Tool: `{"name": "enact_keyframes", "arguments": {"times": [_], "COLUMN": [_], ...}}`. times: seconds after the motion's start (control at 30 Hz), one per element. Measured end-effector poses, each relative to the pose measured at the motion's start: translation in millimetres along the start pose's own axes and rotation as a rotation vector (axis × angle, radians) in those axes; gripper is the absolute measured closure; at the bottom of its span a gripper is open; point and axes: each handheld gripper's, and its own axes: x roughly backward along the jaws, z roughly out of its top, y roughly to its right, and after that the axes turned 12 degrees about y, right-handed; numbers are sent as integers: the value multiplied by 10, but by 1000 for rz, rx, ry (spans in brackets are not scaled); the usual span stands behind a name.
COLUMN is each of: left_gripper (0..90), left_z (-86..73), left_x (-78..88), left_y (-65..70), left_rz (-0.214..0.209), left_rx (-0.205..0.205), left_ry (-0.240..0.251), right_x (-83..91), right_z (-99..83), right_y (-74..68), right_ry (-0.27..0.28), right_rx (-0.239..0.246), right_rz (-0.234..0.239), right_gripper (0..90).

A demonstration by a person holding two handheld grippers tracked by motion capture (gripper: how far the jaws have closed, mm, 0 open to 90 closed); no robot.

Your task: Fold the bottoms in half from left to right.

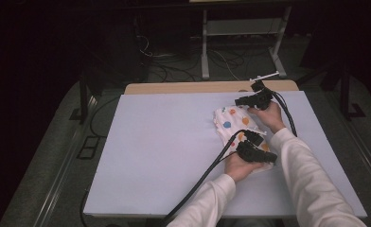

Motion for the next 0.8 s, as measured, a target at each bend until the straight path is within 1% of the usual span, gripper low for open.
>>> {"name": "enact_keyframes", "arguments": {"times": [0.03, 0.07, 0.1, 0.17, 0.23, 0.27, 0.3, 0.37, 0.4, 0.43, 0.5, 0.57, 0.63, 0.73, 0.8], "left_gripper": [771, 744, 699, 616, 535, 494, 461, 433, 409, 386, 345, 300, 285, 242, 206], "left_z": [3, 8, 10, 7, 3, 2, 1, 2, 5, 3, 2, 1, -2, 4, 13], "left_x": [4, 14, 24, 50, 71, 80, 93, 133, 156, 180, 229, 278, 333, 407, 455], "left_y": [5, 16, 26, 47, 61, 66, 63, 58, 57, 53, 48, 49, 49, 46, 39], "left_rz": [2, 14, 25, 43, 59, 68, 67, 53, 51, 39, 26, 21, 19, 34, 43], "left_rx": [-5, -19, -34, -58, -73, -74, -73, -56, -54, -52, -50, -49, -51, -73, -75], "left_ry": [3, 6, 11, 23, 23, 23, 26, 47, 56, 67, 79, 89, 100, 112, 118], "right_x": [16, 20, 29, 50, 71, 82, 95, 122, 137, 152, 181, 201, 228, 275, 299], "right_z": [-4, -6, -11, -24, -30, -31, -35, -45, -50, -59, -79, -99, -114, -125, -125], "right_y": [-9, -11, -14, -17, -17, -14, -12, -19, -24, -27, -33, -37, -50, -55, -54], "right_ry": [8, 11, 14, 27, 30, 30, 29, 31, 32, 36, 50, 52, 54, 66, 76], "right_rx": [-6, -9, -15, -25, -34, -43, -52, -52, -49, -46, -55, -64, -54, -59, -64], "right_rz": [-11, -11, -11, -4, 2, 9, 15, 16, 23, 28, 40, 53, 57, 56, 54], "right_gripper": [562, 533, 491, 438, 380, 350, 269, 214, 168, 135, 122, 65, 37, 28, 20]}}
